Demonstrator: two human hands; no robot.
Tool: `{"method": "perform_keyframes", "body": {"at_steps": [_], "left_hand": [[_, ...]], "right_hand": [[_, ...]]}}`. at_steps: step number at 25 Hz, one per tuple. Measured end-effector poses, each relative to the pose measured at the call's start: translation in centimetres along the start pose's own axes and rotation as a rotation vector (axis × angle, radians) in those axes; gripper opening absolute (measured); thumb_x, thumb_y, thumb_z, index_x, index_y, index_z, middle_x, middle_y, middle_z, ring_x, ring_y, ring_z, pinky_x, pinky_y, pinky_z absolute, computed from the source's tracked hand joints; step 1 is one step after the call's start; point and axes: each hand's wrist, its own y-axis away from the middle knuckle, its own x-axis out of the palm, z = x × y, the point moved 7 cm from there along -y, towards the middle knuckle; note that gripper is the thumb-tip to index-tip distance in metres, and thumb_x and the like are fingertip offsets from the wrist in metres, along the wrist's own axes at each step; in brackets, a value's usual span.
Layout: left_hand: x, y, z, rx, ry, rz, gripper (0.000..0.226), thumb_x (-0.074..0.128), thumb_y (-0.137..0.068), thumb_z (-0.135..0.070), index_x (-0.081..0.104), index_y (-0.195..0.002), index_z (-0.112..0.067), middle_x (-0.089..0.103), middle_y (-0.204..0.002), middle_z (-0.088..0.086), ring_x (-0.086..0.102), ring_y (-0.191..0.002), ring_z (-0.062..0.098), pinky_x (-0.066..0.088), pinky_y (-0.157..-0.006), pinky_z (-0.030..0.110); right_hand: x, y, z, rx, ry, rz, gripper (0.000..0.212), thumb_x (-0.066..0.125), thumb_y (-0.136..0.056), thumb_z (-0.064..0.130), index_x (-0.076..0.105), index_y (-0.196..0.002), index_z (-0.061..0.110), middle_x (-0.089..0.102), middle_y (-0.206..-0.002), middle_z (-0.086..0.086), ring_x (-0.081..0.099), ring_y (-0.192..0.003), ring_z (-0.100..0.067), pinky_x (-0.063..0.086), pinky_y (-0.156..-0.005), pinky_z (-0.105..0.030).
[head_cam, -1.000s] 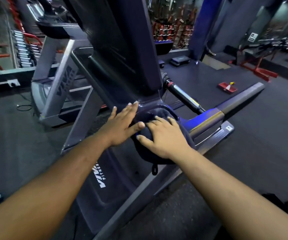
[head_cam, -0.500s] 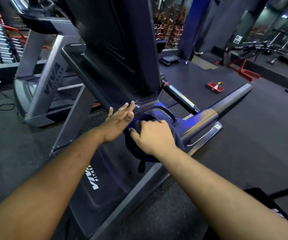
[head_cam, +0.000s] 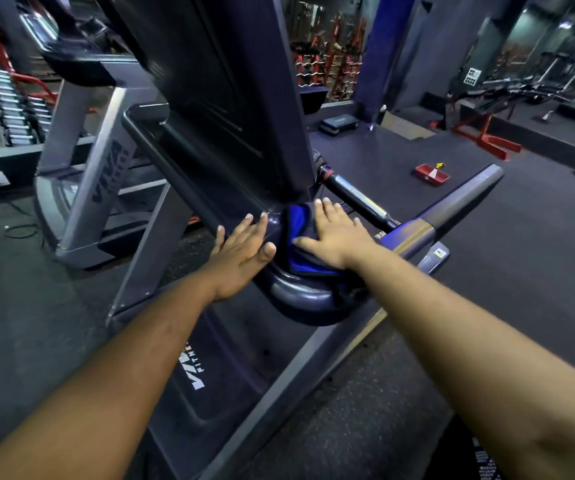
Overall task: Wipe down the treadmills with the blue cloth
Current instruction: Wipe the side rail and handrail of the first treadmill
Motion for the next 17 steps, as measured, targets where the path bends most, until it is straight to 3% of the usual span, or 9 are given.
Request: {"method": "perform_keyframes", "body": {"at_steps": [3,7,10,12,14,17], "left_hand": [[-0.3,0.1,-0.2,-0.003,0.053,-0.028,0.127,-0.012,-0.053,-0.101,-0.006,-0.157,-0.028,0.0,-0.165,-0.009,-0.021,-0.144,-0.005,-0.023,-0.118,0.037],[-0.2,0.2,-0.3,0.003,0.048,-0.04,0.125,-0.011,-0.055,-0.1,-0.005,-0.157,-0.028,-0.003,-0.164,-0.013,-0.022,-0.144,-0.006,-0.021,-0.119,0.037],[-0.1,0.1,0.0,-0.007,0.059,-0.063,0.122,-0.011,-0.057,-0.099,-0.005,-0.157,-0.03,-0.003,-0.166,-0.012,-0.021,-0.146,-0.004,-0.022,-0.119,0.039],[-0.1,0.1,0.0,0.002,0.109,-0.071,0.123,-0.009,-0.056,-0.1,-0.003,-0.157,-0.03,-0.001,-0.165,-0.013,-0.019,-0.146,-0.004,-0.022,-0.118,0.038],[-0.3,0.2,0.1,0.005,0.171,-0.068,0.119,-0.006,-0.058,-0.101,-0.001,-0.156,-0.034,0.001,-0.165,-0.015,-0.02,-0.145,-0.007,-0.022,-0.119,0.039],[-0.2,0.4,0.0,-0.009,0.192,-0.043,0.111,-0.005,-0.06,-0.1,-0.003,-0.154,-0.04,0.002,-0.166,-0.014,-0.021,-0.145,-0.007,-0.023,-0.119,0.039]], "right_hand": [[1.0,0.6,4.7,-0.07,-0.013,0.043,0.109,0.032,-0.088,0.078,-0.012,-0.155,0.005,-0.018,-0.164,-0.016,-0.017,-0.152,-0.03,-0.005,-0.123,-0.051],[0.2,3.8,2.1,-0.339,0.046,-0.043,0.078,0.027,-0.098,0.066,0.015,-0.159,0.019,0.002,-0.168,0.0,0.0,-0.154,-0.015,0.007,-0.124,-0.05],[-0.1,2.4,1.2,-0.251,0.076,-0.02,0.074,0.027,-0.099,0.064,0.01,-0.159,0.024,-0.001,-0.168,0.004,-0.004,-0.154,-0.012,-0.002,-0.123,-0.056],[0.4,2.5,4.2,-0.249,0.034,0.024,0.075,0.027,-0.1,0.062,0.006,-0.16,0.021,-0.004,-0.168,-0.001,-0.005,-0.154,-0.018,-0.004,-0.123,-0.051],[0.7,4.1,6.5,-0.307,-0.014,0.013,0.071,0.028,-0.102,0.057,0.012,-0.159,0.02,0.005,-0.167,-0.005,0.005,-0.154,-0.023,0.005,-0.124,-0.044],[0.8,6.2,5.9,-0.336,-0.032,-0.024,0.061,0.029,-0.101,0.058,0.041,-0.149,0.022,0.047,-0.151,-0.01,0.04,-0.14,-0.032,0.033,-0.113,-0.041]]}}
